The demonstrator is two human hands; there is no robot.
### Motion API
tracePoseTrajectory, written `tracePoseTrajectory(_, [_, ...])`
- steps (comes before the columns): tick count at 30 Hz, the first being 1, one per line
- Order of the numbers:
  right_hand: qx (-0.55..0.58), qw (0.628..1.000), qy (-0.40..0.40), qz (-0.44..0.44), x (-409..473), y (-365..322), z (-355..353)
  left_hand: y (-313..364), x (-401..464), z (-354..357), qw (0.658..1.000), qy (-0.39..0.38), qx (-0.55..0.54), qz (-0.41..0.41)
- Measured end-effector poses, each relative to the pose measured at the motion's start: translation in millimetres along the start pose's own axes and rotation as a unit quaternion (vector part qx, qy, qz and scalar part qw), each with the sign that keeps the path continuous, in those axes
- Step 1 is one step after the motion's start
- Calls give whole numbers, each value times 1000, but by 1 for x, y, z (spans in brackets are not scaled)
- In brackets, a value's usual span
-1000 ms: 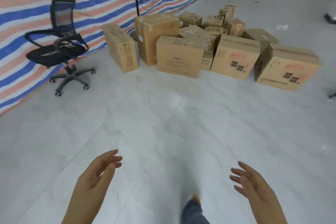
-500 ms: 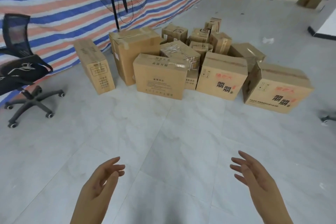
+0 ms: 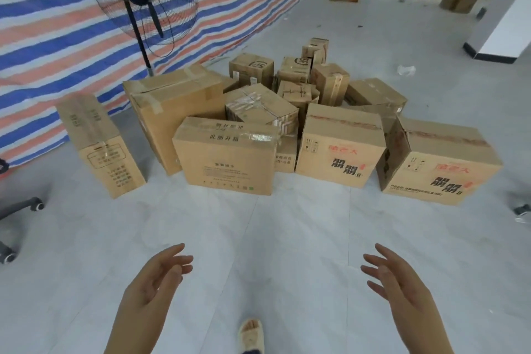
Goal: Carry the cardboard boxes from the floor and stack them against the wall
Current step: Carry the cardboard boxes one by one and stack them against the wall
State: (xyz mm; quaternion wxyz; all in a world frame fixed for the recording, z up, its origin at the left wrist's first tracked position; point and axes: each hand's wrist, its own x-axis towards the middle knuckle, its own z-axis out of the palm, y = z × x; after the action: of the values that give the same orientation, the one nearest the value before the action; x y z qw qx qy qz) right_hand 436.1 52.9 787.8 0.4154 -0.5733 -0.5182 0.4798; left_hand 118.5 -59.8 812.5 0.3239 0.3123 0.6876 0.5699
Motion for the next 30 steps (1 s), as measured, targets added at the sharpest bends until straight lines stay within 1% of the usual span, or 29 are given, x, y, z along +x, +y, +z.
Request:
tracePoseTrajectory(3, [0, 1000, 23, -18, 65, -27, 13, 30, 77, 30, 999, -43, 11, 25])
tracePoseTrajectory(6, [-4, 999, 37, -15, 115, -39, 17, 48, 140, 62, 995, -93, 32, 27])
tracePoseTrajectory(10, [-3, 998, 53, 19, 175, -36, 14, 53, 200, 104, 993, -104, 45, 10])
tracePoseTrajectory(15, [-14, 998, 33, 45, 279, -33, 3, 49, 260, 168, 997, -71, 32, -25])
tracePoseTrajectory(19, [-33, 999, -7, 32, 377, -51, -14, 59, 306, 228, 999, -21, 18, -37])
tracePoseTrajectory(24, [-61, 995, -77, 5, 497, -74, -25, 72, 358, 305, 999, -13, 16, -50])
tracePoseTrajectory(26, [-66, 992, -105, 12, 535, -80, -20, 75, 372, 321, 997, -5, 12, -75])
tracePoseTrajectory(30, [-59, 987, -145, 29, 602, -81, 10, 74, 414, 336, 992, 36, 27, -118])
